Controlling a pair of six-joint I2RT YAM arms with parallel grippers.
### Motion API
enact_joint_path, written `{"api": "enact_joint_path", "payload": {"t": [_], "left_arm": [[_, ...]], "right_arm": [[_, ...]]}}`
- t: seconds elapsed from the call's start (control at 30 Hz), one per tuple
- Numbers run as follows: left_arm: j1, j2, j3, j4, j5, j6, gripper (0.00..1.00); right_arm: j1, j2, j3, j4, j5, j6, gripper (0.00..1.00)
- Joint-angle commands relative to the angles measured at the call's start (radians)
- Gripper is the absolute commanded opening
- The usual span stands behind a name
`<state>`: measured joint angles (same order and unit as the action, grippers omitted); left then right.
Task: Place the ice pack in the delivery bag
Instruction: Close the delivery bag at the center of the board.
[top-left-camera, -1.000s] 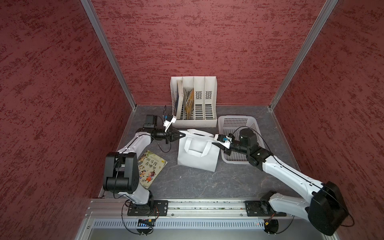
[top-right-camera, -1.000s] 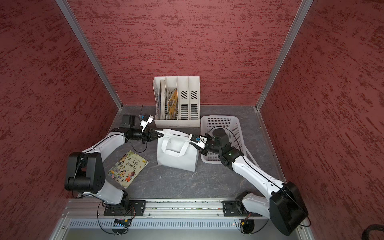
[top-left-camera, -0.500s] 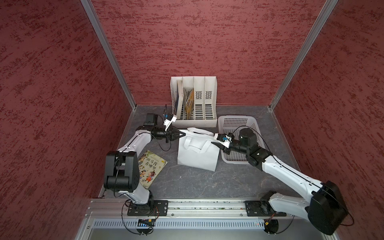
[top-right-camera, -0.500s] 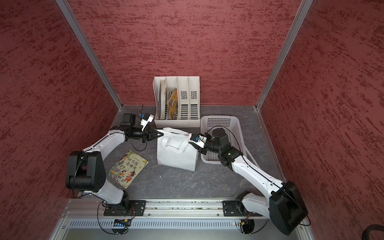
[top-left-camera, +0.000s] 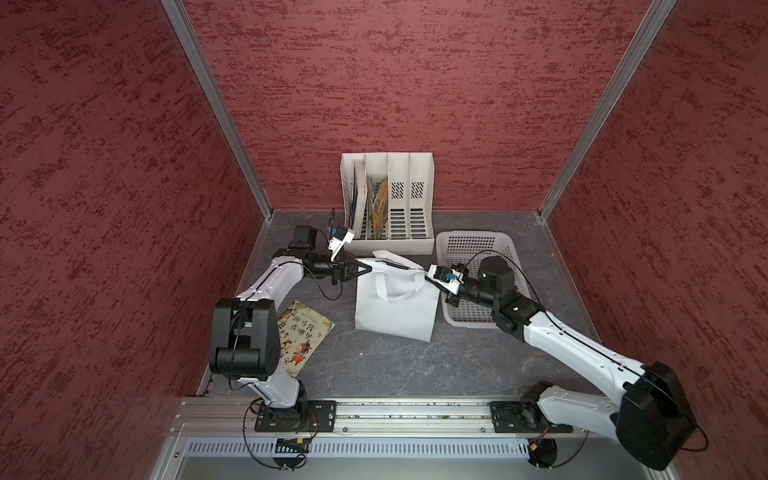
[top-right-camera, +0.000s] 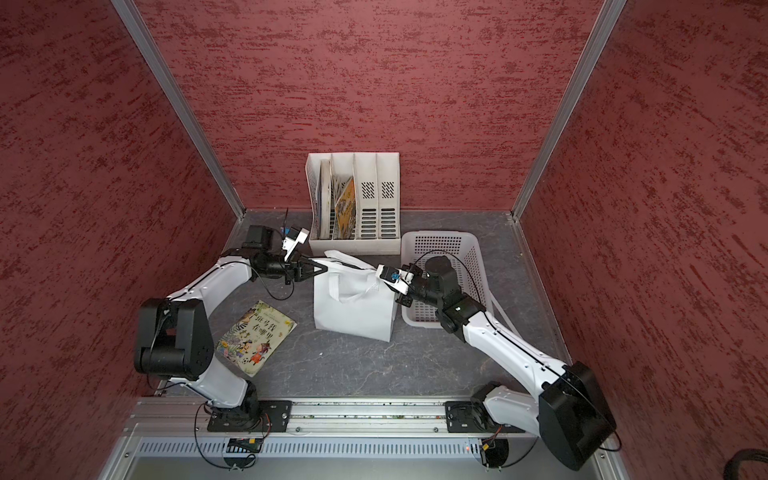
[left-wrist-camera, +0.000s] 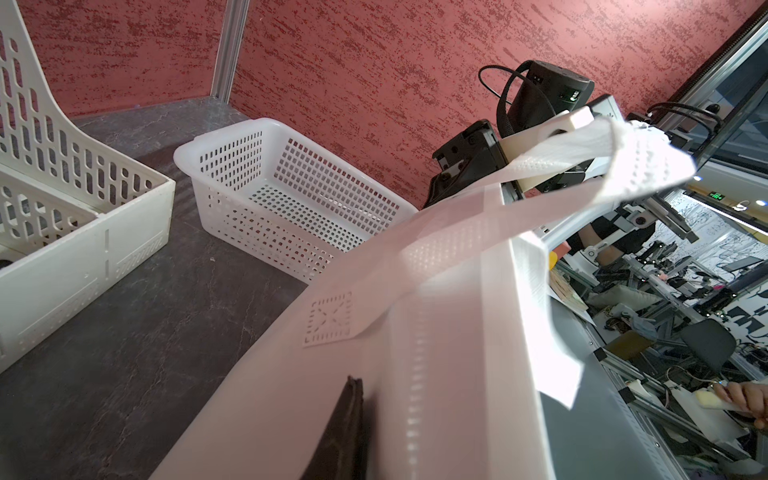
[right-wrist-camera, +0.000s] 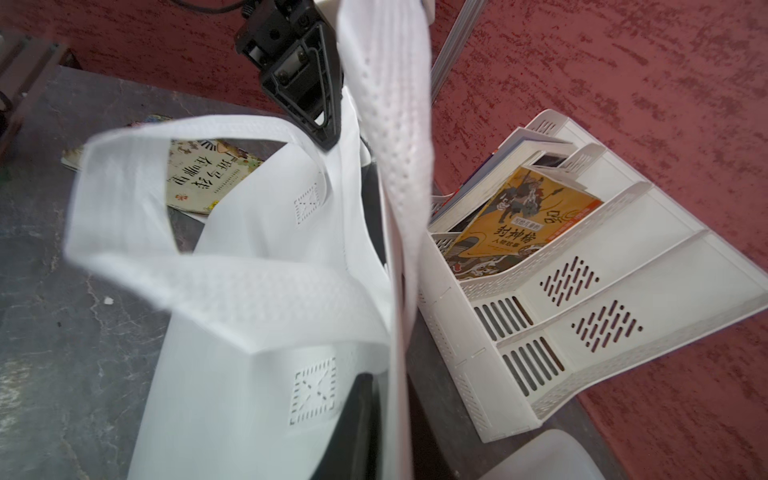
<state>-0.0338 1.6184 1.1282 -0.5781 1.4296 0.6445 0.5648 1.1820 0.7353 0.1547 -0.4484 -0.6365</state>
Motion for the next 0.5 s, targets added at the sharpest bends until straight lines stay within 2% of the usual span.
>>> {"api": "enact_joint_path", "payload": {"t": [0.0,0.07,0.23,0.37,0.4,0.47], "left_arm": [[-0.008,0.013,0.029,-0.036,0.000,0.017,0.21],[-0.006,0.008,0.030,-0.041,0.000,0.017,0.22],[0.010,-0.011,0.024,-0.046,0.002,0.015,0.28],[0.034,-0.071,0.000,-0.049,0.002,0.018,0.50],[0.050,-0.104,-0.024,-0.030,0.003,0.012,0.58],[0.083,-0.172,-0.075,0.059,0.004,-0.047,0.65]], "right_arm": [[0.009,-0.020,-0.019,0.040,0.021,-0.034,0.05],[0.010,-0.024,-0.023,0.033,0.029,-0.048,0.00],[0.010,-0.022,-0.019,-0.001,0.049,-0.093,0.00],[0.010,-0.019,-0.024,0.002,0.070,-0.097,0.00],[0.010,-0.019,-0.027,0.004,0.073,-0.097,0.00],[0.012,-0.021,-0.029,0.007,0.076,-0.099,0.00]]}}
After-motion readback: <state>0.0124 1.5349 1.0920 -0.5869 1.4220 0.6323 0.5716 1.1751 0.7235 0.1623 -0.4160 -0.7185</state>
